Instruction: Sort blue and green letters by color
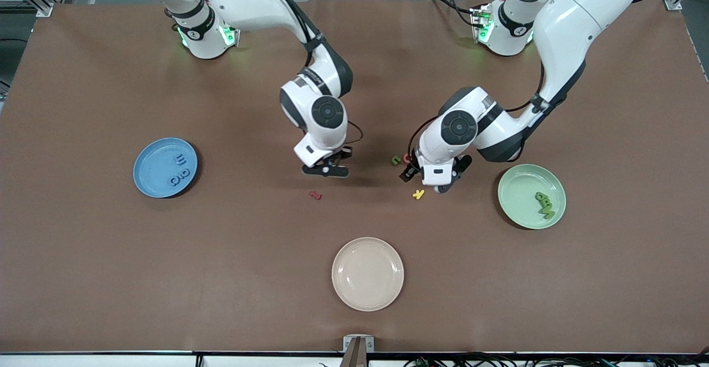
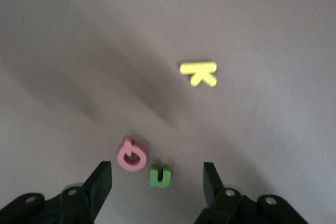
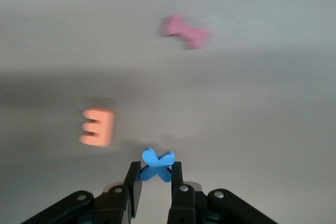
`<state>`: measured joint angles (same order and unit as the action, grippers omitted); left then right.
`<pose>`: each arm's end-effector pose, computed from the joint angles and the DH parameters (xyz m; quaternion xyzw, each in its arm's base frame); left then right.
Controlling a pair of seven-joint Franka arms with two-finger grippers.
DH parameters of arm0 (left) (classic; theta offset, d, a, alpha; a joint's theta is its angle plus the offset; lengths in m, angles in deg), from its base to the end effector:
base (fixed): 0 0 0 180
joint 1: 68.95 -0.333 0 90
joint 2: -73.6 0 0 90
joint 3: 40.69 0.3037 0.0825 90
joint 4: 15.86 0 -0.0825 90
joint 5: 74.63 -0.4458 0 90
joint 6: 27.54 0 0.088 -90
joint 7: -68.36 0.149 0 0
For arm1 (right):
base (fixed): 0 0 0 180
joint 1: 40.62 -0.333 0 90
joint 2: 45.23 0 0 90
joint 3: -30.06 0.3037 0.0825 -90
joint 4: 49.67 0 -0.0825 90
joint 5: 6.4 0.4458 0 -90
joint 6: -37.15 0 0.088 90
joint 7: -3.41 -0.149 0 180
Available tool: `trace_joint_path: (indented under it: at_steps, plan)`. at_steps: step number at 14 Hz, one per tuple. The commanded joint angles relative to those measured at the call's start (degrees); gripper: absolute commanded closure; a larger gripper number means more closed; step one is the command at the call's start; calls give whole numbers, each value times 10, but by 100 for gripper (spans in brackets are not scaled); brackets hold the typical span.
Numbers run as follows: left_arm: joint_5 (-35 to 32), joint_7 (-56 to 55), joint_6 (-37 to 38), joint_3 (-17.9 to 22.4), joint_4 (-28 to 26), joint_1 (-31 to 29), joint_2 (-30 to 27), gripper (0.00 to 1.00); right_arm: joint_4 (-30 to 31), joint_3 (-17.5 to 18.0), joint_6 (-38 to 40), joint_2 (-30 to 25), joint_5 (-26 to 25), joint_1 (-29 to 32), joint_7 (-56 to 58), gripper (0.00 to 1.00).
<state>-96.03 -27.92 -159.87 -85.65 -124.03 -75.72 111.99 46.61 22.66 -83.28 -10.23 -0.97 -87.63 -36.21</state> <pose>0.5264 -0.4040 0.1434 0.9055 0.4138 -0.0892 0.0292 0.5257 0.4478 0.1424 0.9956 -0.0196 -0.0708 0.0578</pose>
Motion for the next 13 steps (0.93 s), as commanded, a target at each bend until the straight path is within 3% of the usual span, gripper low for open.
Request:
trace_joint_path:
  at_steps: [1,3,7,10,13]
  plan:
    - [-3,-49,-38,3,-17,22,4,24,22,10,109,-80,-5,68,100,100]
    - [-4,-62,-56,7,-21,31,13,27,45,8,156,-121,-15,120,187,100]
    - [-4,-63,-78,46,-21,76,21,34,142,8,164,-210,-53,253,393,100]
    - [-4,-64,-100,71,-20,99,32,36,178,8,166,-236,-64,355,530,100]
    - [-4,-64,-100,79,-20,105,33,38,212,9,160,-250,-64,415,577,96]
